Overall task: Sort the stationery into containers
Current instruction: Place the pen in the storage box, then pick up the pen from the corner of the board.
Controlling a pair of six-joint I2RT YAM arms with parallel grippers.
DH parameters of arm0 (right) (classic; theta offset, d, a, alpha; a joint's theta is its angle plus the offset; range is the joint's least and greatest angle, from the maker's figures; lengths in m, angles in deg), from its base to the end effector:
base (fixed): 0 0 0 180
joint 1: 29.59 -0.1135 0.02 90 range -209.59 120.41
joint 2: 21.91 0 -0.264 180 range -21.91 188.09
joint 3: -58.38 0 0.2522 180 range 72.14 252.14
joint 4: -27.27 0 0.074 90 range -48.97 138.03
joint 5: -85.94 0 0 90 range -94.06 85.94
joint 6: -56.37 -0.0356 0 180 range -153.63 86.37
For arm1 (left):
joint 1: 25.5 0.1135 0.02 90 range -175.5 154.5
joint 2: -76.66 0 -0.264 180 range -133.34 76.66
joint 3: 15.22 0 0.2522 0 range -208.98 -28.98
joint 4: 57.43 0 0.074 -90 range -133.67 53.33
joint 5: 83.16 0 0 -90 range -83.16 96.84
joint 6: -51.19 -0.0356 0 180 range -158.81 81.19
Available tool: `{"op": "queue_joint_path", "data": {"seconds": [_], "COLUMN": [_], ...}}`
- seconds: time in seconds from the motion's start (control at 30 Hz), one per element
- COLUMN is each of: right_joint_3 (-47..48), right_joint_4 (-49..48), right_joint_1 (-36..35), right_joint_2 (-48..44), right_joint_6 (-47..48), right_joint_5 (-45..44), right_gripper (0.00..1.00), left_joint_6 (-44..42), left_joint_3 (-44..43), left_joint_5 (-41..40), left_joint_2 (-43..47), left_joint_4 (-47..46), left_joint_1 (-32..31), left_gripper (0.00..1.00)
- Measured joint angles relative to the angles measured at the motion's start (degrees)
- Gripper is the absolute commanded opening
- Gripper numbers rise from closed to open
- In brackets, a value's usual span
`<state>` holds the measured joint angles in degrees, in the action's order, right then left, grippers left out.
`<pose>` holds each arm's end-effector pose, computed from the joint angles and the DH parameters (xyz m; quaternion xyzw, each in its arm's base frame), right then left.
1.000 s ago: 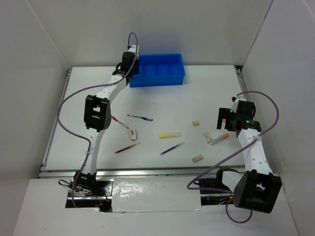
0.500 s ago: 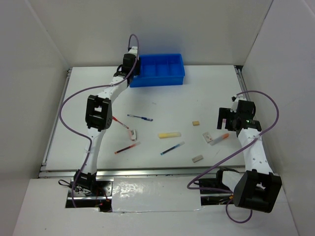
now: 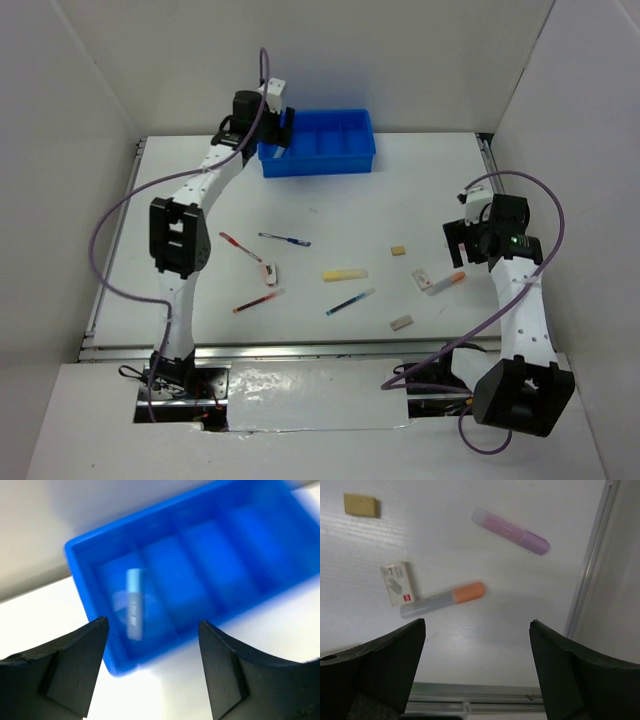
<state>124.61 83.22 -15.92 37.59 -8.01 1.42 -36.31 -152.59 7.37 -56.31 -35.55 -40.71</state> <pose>0.2029 -0.0458 0.2877 -0.1140 0.9295 -0.0748 0.3428 0.5364 -0.1462 0.2931 0.0920 0.8011 -0.0947 0.5838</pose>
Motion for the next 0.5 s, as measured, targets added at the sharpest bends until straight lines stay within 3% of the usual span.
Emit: {"op": "queue_joint_path", "data": {"seconds": [0.13, 0.3, 0.5], "right_joint_3": [1.7, 3.4, 7.0], "right_joint_4": [4.0, 4.9, 3.9], "right_joint_1": [0.8, 2.1, 2.7], "right_joint_2": [1.3, 10.1, 21.8], "right_joint_6": [9.8, 17.2, 23.5], "right_joint_5": [0.0, -0.3, -0.2], "right_gripper": [0.83, 0.74, 0.66], "left_joint_6": [-3.4, -7.0, -8.3], "left_joint_3": [8.2, 19.0, 37.5], "left_joint_5": [11.5, 26.9, 37.2], "left_joint_2": [15.3, 31.1, 37.2], "left_joint_4": [3.9, 5.9, 6.8], "left_joint_1": [0.0, 0.0, 0.0], "left_gripper": [0.85, 0.85, 0.83]}}
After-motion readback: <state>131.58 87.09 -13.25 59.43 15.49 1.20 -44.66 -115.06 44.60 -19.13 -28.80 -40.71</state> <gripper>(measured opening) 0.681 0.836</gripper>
